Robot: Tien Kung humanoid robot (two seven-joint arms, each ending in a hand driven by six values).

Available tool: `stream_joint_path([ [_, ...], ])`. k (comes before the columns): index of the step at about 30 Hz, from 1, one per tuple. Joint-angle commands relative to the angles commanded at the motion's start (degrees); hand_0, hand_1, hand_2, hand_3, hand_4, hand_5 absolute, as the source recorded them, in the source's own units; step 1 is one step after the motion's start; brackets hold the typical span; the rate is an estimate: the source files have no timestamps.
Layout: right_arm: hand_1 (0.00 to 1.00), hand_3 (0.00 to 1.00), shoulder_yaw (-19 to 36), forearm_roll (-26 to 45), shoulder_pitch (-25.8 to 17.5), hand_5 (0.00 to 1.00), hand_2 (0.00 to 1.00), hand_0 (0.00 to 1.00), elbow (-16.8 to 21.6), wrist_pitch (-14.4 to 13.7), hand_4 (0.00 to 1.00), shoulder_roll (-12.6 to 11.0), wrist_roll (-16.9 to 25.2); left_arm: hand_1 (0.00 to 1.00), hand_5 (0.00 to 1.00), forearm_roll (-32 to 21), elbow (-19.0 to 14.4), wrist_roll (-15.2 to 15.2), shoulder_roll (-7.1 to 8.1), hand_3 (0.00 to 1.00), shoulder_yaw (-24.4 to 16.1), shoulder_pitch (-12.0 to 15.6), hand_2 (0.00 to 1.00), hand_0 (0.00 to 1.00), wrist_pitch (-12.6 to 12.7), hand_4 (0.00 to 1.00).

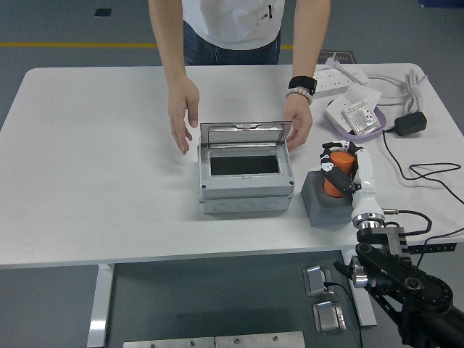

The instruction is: Fetch the battery,place it into the box,close the lid of the box

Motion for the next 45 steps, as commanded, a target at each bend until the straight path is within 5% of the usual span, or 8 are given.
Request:
stream_joint_path([
  [14, 0.203, 0.253, 0.7, -2.3, 1.5, 0.002, 0.225, 0.176, 0.7, -0.8, 0.002, 0.1, -1.3, 0.563, 0.002, 1.0, 0.0, 0.2, -0.11, 0.476, -0.3, 0.0, 0.503, 0.401, 0.1, 0.002],
  [28, 0.202, 0.263, 1.6, -20.7, 3.6, 0.002, 0.222, 0.167, 5.0, -0.8, 0.002, -2.2, -15.2, 0.563, 0.002, 0.9, 0.0, 0.5, -0.03, 0.477, -0.1, 0.2, 0.505, 0.402, 0.1, 0.002],
  [36, 0.201, 0.264, 1.2, -34.8, 4.1, 0.002, 0.220, 0.159, 6.8, 2.8, 0.002, -3.5, -25.5, 0.563, 0.002, 0.7, 0.0, 0.7, 0.04, 0.477, 0.2, 0.2, 0.505, 0.402, -0.1, 0.002],
  [45, 0.213, 0.262, -1.6, -50.0, 5.4, 0.002, 0.249, 0.110, 10.0, 10.1, 0.002, -4.9, -36.4, 0.563, 0.002, 0.4, 0.0, 0.7, 0.27, 0.477, 0.2, 0.0, 0.505, 0.400, -0.1, 0.002],
])
